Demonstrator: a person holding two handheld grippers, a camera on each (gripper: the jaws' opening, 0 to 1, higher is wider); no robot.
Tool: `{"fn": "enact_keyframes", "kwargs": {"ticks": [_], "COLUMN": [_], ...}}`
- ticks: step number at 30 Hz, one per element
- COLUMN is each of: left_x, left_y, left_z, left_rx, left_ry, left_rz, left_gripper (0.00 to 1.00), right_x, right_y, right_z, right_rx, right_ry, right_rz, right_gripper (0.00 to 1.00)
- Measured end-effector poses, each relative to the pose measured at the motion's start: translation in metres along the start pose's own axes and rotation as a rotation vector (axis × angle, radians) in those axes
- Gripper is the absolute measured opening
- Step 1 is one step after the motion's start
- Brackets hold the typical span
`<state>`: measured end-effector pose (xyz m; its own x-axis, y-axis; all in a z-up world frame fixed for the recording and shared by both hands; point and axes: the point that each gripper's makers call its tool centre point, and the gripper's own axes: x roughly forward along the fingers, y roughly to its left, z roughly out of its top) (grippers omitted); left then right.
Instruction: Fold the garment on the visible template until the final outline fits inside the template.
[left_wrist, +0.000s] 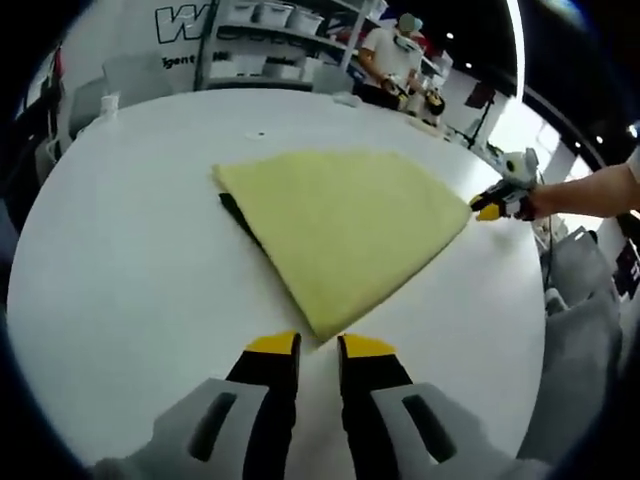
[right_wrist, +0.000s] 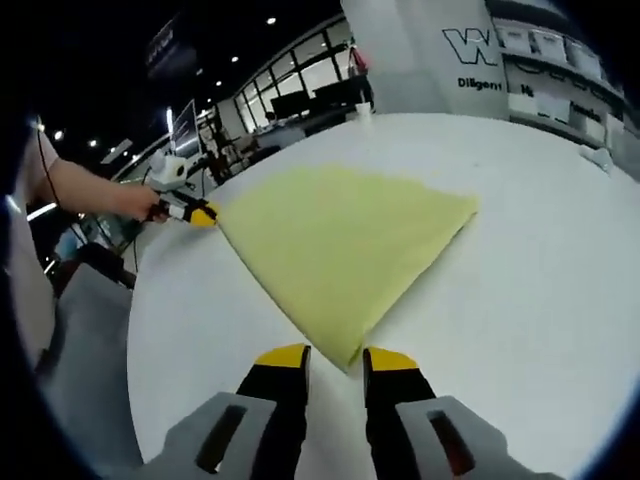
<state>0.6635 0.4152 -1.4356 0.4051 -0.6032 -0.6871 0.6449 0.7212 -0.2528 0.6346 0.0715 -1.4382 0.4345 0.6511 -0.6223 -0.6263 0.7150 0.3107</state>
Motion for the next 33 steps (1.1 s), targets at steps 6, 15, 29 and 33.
{"fn": "enact_keyframes", "kwargs": {"ticks": [6, 15, 29, 33], "left_x": [0.004, -0.005, -0.019, -0.007], "left_y": [0.0, -0.008, -0.018, -0.015], "left_z": [-0.004, -0.018, -0.029, -0.013], "left_rx": [0.071, 0.244, 0.213, 0.201], "left_ry": [0.031, 0.067, 0.036, 0.004], "left_rz": [0.003, -0.036, -0.029, -0.002], "left_gripper": [0.01, 0.0, 0.04, 0.21], "right_x": [0.005, -0.006, -0.023, -0.025], "right_y": [-0.004, -0.001, 0.019, 0.017], "right_z": [-0.003, -0.009, -0.029, -0.027], "right_rx": [0.038, 0.048, 0.058, 0.061], "right_ry": [0.019, 0.011, 0.019, 0.005], "right_rz": [-0.004, -0.001, -0.005, -0.019], "right_gripper": [0.03, 0.0, 0.0, 0.0]}}
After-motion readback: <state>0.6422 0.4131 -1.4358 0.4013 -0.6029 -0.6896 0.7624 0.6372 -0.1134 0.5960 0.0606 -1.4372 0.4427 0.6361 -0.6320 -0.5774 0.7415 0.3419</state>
